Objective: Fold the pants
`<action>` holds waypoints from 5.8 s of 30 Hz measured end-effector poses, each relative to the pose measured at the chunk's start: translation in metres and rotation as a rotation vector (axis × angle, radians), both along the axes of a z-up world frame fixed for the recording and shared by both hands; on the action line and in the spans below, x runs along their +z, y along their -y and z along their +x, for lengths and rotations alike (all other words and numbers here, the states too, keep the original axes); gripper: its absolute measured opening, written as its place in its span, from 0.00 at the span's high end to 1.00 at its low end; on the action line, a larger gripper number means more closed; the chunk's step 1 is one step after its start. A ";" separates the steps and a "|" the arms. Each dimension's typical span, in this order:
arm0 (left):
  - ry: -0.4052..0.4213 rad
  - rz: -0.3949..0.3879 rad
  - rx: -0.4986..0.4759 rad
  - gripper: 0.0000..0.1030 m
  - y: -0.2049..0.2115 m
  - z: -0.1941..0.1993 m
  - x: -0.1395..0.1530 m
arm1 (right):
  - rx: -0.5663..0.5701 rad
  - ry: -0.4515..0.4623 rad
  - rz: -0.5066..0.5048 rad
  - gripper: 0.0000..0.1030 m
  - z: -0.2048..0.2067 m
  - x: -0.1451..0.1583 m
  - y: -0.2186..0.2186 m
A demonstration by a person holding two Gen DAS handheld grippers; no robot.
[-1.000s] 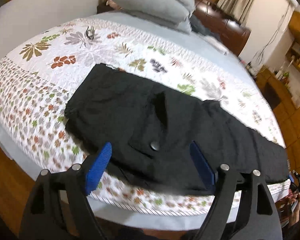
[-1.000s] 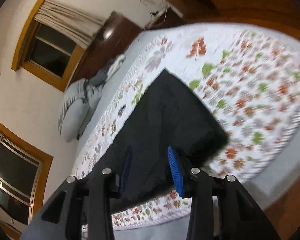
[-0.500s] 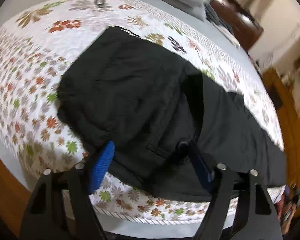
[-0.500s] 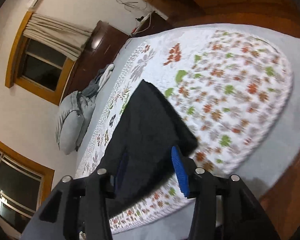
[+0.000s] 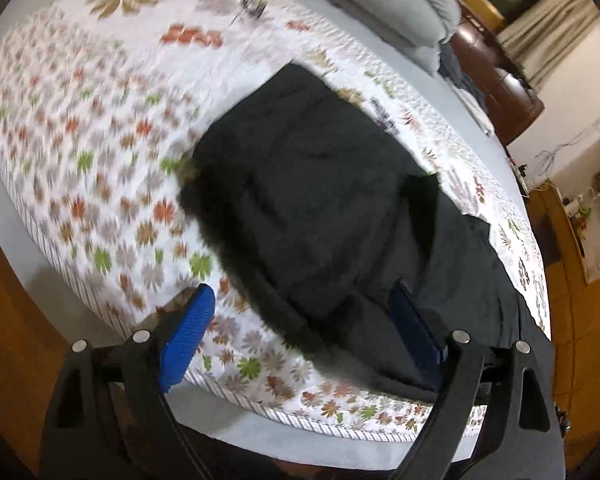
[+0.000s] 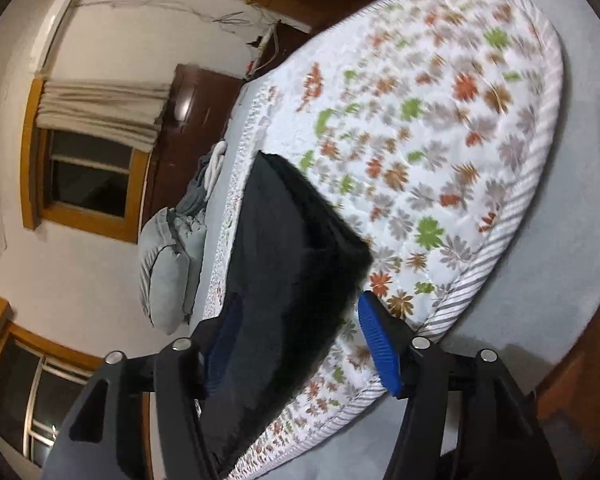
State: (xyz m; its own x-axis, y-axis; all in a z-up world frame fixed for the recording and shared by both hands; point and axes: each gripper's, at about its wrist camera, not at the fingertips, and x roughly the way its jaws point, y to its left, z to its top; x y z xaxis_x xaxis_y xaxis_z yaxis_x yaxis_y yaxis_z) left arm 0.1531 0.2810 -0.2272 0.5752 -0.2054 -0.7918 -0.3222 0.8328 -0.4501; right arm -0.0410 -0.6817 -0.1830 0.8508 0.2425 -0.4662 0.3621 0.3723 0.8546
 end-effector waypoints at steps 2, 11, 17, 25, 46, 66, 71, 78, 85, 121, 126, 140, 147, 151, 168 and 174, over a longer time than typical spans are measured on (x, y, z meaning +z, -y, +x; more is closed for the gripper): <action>-0.003 0.020 -0.005 0.13 0.003 0.001 -0.004 | -0.011 0.012 0.019 0.37 0.000 -0.005 0.001; 0.013 -0.025 0.046 0.11 0.006 0.008 -0.011 | -0.030 0.094 0.055 0.35 0.010 -0.013 0.004; 0.013 -0.034 0.058 0.10 0.005 0.009 -0.011 | -0.029 0.130 0.046 0.30 0.008 -0.020 0.002; 0.041 -0.105 0.080 0.10 0.004 0.004 -0.007 | -0.010 0.167 -0.002 0.30 0.012 -0.010 -0.009; 0.038 -0.168 0.080 0.10 0.010 0.000 -0.003 | 0.020 0.121 -0.057 0.84 0.034 0.017 -0.011; 0.052 -0.222 0.067 0.10 0.013 -0.005 -0.010 | 0.205 0.127 -0.369 0.86 0.084 0.156 -0.106; 0.066 -0.233 0.069 0.10 0.013 -0.009 -0.012 | 0.280 0.132 -0.457 0.86 0.099 0.185 -0.149; 0.083 -0.234 0.091 0.10 0.013 -0.017 -0.013 | 0.400 0.122 -0.621 0.86 0.120 0.218 -0.222; 0.088 -0.236 0.087 0.10 0.013 -0.018 -0.012 | 0.530 0.127 -0.774 0.86 0.142 0.232 -0.303; 0.090 -0.325 0.079 0.09 -0.003 -0.027 -0.025 | 1.001 -0.124 -1.292 0.87 0.147 0.058 -0.566; 0.090 -0.327 0.079 0.09 -0.002 -0.026 -0.025 | 1.017 -0.150 -1.441 0.87 0.138 0.034 -0.585; 0.083 -0.320 0.081 0.08 0.004 -0.026 -0.028 | 1.054 -0.063 -1.781 0.69 0.098 -0.006 -0.612; 0.087 -0.336 0.088 0.07 0.004 -0.026 -0.031 | 1.119 0.103 -1.469 0.59 0.088 0.058 -0.578; 0.083 -0.335 0.090 0.07 0.004 -0.025 -0.032 | 1.046 0.069 -1.440 0.56 0.110 0.074 -0.565; 0.100 -0.331 0.084 0.06 0.003 -0.024 -0.029 | 1.110 -0.084 -1.363 0.56 0.136 0.055 -0.568; 0.139 -0.201 0.117 0.06 0.010 -0.039 -0.009 | 1.211 -0.057 -1.288 0.54 0.163 0.095 -0.587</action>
State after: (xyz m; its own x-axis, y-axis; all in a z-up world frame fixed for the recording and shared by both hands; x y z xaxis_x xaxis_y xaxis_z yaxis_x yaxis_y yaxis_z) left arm 0.1137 0.2710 -0.2362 0.7047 -0.2758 -0.6537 -0.3347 0.6832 -0.6490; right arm 0.1223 -0.0949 -0.0876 0.4665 0.1543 -0.8709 -0.5845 0.7928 -0.1726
